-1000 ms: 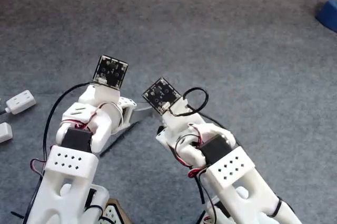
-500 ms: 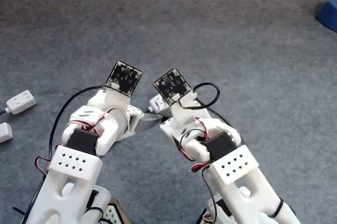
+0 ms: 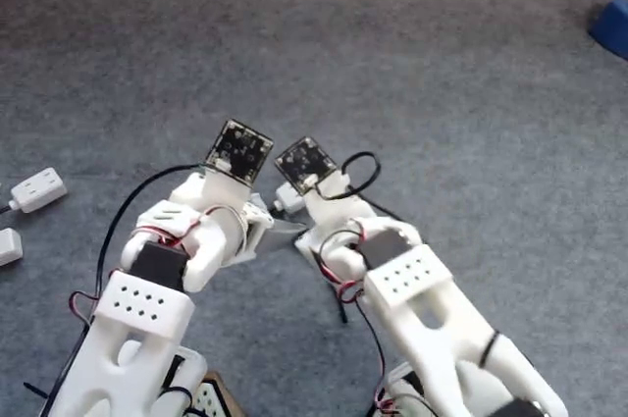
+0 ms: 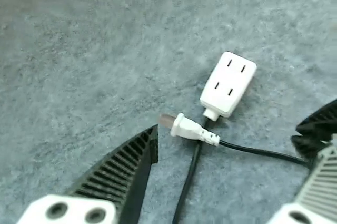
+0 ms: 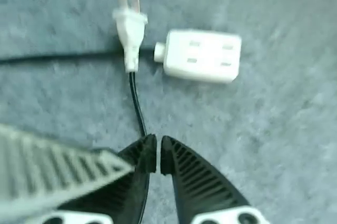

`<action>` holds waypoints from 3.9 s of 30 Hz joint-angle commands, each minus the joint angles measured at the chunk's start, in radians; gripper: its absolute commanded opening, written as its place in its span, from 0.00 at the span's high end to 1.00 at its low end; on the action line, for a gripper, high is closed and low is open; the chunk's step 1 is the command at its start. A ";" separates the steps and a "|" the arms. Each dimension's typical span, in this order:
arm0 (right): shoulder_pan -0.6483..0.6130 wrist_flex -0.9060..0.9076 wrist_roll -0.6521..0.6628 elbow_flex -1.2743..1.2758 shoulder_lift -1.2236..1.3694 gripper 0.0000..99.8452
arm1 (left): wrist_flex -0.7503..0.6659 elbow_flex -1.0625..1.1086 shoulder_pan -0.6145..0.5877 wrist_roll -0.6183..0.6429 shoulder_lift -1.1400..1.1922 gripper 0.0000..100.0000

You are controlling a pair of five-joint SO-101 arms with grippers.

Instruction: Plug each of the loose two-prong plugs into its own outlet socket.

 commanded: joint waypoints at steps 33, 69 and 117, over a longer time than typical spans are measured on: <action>-0.208 -0.177 0.043 -0.489 0.676 0.88 | -0.133 0.085 -0.877 0.011 -0.018 0.56; -0.197 -0.196 0.038 -0.510 0.708 0.98 | -0.035 0.090 -0.766 0.011 -0.018 0.56; 0.002 -0.015 -0.052 0.119 -0.397 0.99 | 0.127 -0.228 0.005 0.161 -0.018 0.56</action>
